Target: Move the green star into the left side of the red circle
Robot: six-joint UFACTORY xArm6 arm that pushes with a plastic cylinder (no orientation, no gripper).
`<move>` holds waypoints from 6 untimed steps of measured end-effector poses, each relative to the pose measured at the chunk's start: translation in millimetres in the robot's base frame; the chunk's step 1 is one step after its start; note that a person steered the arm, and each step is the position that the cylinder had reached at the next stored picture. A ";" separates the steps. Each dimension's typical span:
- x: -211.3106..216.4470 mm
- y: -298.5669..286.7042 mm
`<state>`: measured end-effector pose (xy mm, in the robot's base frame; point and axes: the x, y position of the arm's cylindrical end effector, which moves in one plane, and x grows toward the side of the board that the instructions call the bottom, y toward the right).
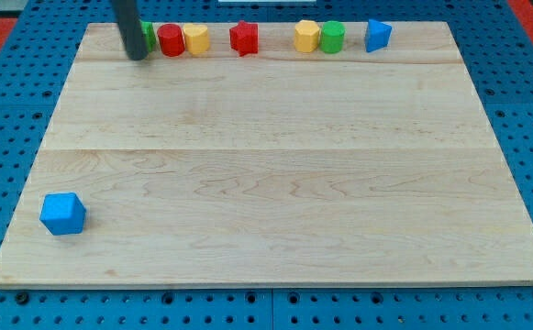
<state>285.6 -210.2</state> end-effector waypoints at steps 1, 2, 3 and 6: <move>25.8 -78.7; -0.4 -94.7; -42.3 -89.8; -88.7 -16.8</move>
